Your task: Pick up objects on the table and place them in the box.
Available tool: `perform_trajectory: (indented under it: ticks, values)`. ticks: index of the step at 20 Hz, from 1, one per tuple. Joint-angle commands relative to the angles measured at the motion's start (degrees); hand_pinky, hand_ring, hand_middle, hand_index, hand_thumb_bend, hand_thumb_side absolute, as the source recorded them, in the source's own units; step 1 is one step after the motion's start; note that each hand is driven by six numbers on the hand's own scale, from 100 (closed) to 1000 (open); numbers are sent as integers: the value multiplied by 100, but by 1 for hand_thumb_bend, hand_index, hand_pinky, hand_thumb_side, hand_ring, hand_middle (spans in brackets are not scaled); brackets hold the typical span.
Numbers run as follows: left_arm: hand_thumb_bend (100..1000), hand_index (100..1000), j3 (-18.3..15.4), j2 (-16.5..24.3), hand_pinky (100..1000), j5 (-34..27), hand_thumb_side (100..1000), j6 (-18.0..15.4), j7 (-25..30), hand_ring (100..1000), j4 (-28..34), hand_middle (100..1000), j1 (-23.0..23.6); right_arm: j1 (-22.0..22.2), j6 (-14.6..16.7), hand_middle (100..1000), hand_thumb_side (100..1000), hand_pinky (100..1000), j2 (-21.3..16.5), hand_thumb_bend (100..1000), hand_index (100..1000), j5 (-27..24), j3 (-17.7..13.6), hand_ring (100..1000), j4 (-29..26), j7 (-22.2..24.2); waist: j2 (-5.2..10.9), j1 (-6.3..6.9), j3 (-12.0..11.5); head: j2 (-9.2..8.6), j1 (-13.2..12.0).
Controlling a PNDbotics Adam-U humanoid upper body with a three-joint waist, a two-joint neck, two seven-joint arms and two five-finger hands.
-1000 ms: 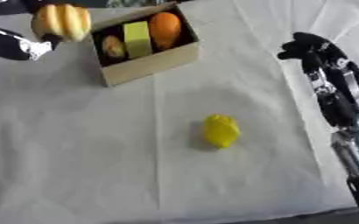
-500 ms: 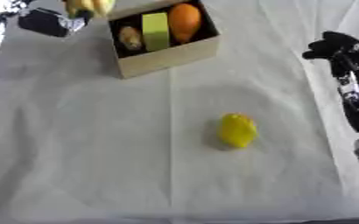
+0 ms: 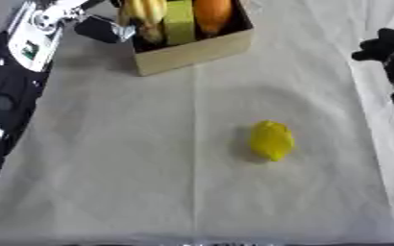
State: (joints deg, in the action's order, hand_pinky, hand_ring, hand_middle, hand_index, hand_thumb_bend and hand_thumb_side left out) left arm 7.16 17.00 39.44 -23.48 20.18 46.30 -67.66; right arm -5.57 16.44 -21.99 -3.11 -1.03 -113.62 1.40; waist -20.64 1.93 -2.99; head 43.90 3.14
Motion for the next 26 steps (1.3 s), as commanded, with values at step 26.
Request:
perform_trajectory:
  ticks: [26]
  values:
    - [185, 882, -87, 268, 832, 413, 371, 294, -273, 842, 706, 717, 51, 126, -55, 719, 671, 991, -112, 100, 855, -182, -80, 737, -97, 2, 366, -96, -130, 22, 216]
